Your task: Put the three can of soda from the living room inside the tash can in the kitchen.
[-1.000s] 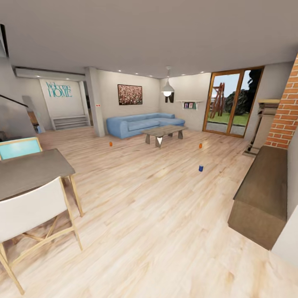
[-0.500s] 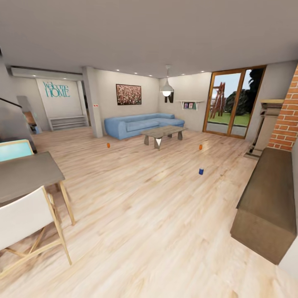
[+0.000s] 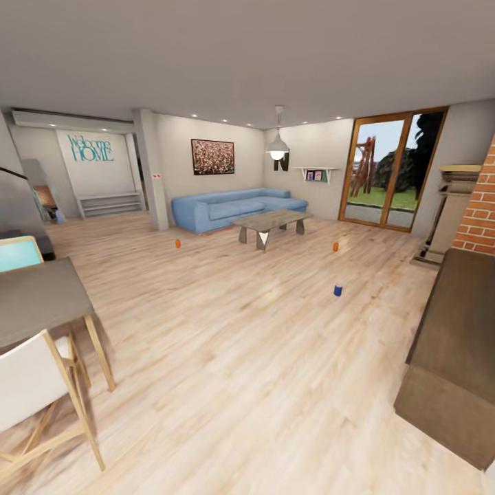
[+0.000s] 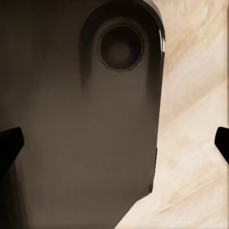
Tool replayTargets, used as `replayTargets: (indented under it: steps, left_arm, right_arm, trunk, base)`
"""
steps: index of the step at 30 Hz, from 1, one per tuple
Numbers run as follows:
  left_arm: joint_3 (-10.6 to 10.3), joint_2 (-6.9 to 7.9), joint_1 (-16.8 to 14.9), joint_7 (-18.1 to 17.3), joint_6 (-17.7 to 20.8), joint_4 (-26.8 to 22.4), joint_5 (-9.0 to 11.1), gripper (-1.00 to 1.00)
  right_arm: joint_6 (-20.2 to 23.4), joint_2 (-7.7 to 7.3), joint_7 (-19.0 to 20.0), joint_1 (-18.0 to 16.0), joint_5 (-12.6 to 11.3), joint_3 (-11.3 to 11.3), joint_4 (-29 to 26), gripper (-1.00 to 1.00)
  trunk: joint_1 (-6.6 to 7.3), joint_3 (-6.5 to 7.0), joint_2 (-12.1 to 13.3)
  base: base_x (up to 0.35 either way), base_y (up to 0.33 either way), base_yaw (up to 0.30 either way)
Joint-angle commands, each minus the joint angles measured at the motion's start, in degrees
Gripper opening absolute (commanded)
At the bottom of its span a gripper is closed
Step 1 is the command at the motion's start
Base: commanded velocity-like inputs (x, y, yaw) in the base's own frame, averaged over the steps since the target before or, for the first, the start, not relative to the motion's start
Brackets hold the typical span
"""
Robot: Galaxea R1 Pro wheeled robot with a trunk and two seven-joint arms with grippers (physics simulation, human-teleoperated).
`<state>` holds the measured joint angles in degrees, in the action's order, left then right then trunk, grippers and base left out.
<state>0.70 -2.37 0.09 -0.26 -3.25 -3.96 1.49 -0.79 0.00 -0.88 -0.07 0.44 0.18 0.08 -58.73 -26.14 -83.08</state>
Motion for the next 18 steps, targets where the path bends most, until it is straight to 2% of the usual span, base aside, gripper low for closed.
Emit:
replayTargets:
  steps: [1,12,18]
  left_arm:
    - [0.0,0.00,0.0,0.0,0.0,0.0,0.0,1.00]
    - [0.0,-0.07,0.0,0.0,0.0,0.0,0.0,1.00]
    - [0.0,-0.04,0.0,0.0,0.0,0.0,0.0,1.00]
  right_arm:
    - [0.0,0.00,0.0,0.0,0.0,0.0,0.0,1.00]
    - [0.0,0.02,0.0,0.0,0.0,0.0,0.0,1.00]
    - [0.0,0.04,0.0,0.0,0.0,0.0,0.0,1.00]
  trunk:
    - [0.00,0.00,0.0]
    - [0.00,0.00,0.0]
    - [0.00,0.00,0.0]
  base:
    - [0.335,0.000,0.000]
    - [0.335,-0.001,0.000]
    - [0.335,-0.079,0.000]
